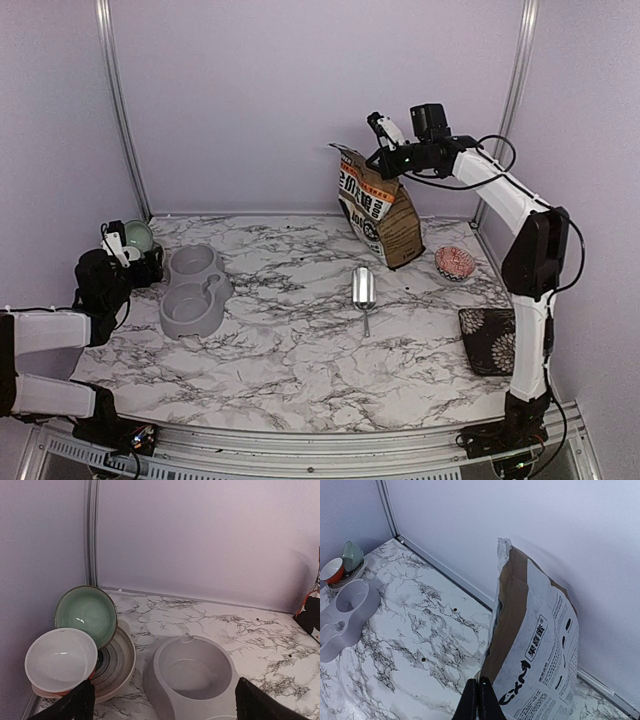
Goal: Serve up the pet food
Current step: Place the pet food bag at the center of the board.
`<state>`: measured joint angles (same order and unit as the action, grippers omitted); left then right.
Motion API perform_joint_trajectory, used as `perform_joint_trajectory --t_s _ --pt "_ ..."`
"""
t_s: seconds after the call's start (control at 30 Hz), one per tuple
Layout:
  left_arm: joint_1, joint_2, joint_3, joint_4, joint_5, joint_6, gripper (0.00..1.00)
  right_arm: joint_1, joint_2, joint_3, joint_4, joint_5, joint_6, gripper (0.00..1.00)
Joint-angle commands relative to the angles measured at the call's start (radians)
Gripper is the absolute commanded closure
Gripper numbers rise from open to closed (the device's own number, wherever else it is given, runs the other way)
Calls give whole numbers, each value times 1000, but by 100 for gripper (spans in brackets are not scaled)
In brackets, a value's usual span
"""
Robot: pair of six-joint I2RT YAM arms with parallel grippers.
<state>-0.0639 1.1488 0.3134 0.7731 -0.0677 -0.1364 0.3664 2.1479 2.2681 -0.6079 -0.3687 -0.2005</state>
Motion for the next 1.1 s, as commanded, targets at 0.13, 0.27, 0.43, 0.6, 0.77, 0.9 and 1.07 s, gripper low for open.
perform_joint_trajectory --t_s 0.13,0.27,0.43,0.6,0.77,0.9,1.07 --pt "-21 -13 28 -11 39 -9 1 46 -267 -85 171 -74 71 100" --pt "-28 -2 36 -11 43 -12 2 44 -314 -105 140 -56 92 100" --pt "-38 8 42 -11 43 -11 2 46 -347 -110 94 -70 151 100" --pt "-43 10 43 -11 40 -9 2 48 -396 -142 73 -118 202 100" --pt "-51 20 49 -11 41 -11 2 59 -451 -191 57 -127 219 100" --pt "-58 30 56 -11 42 -9 2 65 -484 -218 40 -136 233 100" --pt "-66 36 59 -11 47 -5 2 84 -517 -227 15 -166 254 100"
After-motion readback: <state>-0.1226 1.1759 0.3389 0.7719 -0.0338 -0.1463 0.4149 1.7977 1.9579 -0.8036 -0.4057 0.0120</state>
